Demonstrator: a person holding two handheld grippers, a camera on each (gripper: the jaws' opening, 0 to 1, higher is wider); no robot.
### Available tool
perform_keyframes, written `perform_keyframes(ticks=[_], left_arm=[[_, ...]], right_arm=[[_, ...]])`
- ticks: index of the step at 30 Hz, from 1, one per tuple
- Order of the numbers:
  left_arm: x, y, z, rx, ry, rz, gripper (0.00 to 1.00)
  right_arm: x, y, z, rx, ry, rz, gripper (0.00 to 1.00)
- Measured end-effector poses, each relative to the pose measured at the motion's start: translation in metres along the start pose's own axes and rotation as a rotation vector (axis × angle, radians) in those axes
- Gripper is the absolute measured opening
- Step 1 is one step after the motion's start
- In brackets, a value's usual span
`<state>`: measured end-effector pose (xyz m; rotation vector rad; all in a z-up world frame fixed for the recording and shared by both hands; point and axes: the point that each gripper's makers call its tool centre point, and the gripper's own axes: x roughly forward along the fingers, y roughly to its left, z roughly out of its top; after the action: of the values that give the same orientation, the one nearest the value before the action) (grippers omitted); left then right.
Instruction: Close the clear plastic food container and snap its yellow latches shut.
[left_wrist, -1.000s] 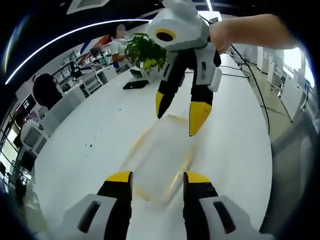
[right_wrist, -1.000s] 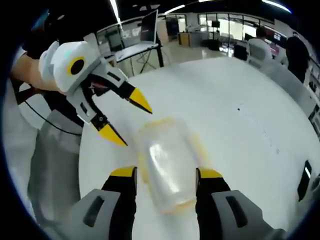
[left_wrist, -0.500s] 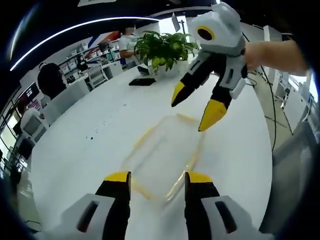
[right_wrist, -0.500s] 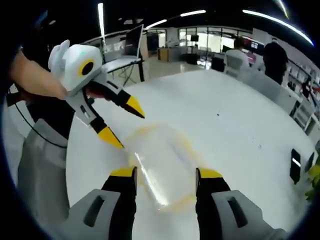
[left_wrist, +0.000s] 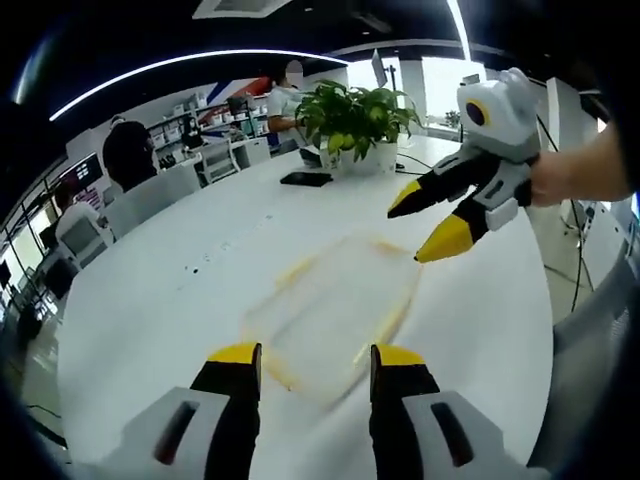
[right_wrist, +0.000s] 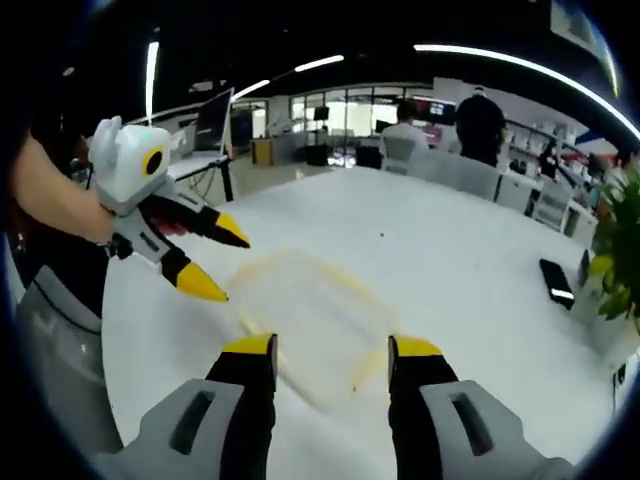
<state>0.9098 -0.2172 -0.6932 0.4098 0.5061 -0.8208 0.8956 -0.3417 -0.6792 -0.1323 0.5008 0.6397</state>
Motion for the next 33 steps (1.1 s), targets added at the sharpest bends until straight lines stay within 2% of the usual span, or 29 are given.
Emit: perform_keyframes(ticks=[6,10,17,25,33], left_arm=[[0.001,-0.001,-0.021,-0.044,0.031,0.029,0.38],[0.002,0.003,-0.029,-0.055,0.043,0.044,0.38],[0.011,0.000,-0.041,-0.009,0.091,0.034,0.37],[0.016,0.004,-0.039,0.001,0.087,0.036,0.35],[0.018,0.004,-0.040,0.068,0.089,0.033,0.29]], right_arm=[[-0.001,0.002,-0.018,-0.004,0.034,0.005,0.41],[0.003,0.001,-0.028,-0.014,0.058,0.005,0.40],[0.015,-0.002,-0.047,-0.065,0.118,0.004,0.39],[0.022,-0.002,-0.049,-0.096,0.136,0.017,0.36],[0.027,0.002,-0.048,-0.133,0.136,0.025,0.35]])
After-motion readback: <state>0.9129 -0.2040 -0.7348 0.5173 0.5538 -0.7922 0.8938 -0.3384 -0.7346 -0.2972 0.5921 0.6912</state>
